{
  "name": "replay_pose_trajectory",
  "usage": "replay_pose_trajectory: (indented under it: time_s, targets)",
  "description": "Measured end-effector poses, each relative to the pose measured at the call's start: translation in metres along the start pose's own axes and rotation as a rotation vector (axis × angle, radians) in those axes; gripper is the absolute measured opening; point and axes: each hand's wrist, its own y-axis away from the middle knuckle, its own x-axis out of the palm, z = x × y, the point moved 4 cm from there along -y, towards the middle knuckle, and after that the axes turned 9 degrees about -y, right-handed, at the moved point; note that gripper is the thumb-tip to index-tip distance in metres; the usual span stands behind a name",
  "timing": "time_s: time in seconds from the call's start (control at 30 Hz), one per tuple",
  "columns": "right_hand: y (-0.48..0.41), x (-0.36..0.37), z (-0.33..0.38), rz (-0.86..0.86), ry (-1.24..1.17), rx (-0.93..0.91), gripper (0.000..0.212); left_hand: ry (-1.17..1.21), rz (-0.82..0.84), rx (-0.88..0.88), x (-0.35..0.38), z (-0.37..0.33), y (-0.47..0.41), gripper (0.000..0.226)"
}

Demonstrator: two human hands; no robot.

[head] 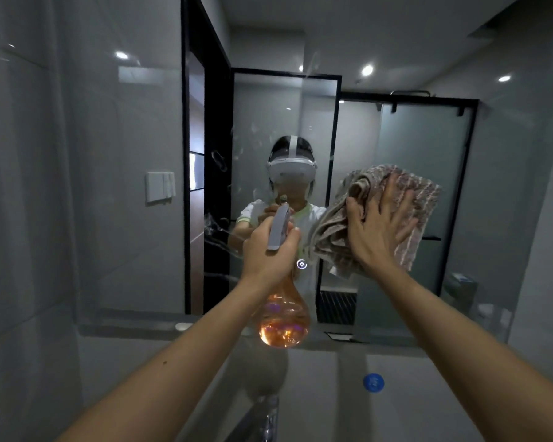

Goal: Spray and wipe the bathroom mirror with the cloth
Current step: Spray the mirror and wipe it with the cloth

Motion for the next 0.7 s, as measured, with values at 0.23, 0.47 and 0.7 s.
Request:
replay_pose_trajectory:
  time_s: [0.23, 0.47, 0.7]
  targets:
    - [-0.004, 0.042, 0.058, 0.016, 0.182, -0.281, 0.07, 0.051, -0.092, 0.013, -0.019, 0.013, -0.015, 0.033]
    - [-0.002, 0.047, 0.052, 0.02, 0.273, -0.415, 0.072, 0.023, -0.144, -0.049, -0.036, 0.022, -0.015, 0.023]
    - [0.02, 0.017, -0.026, 0.051, 0.207, -0.266, 0.082, 0.043, -0.073, -0.049, -0.005, 0.017, -0.001, 0.025]
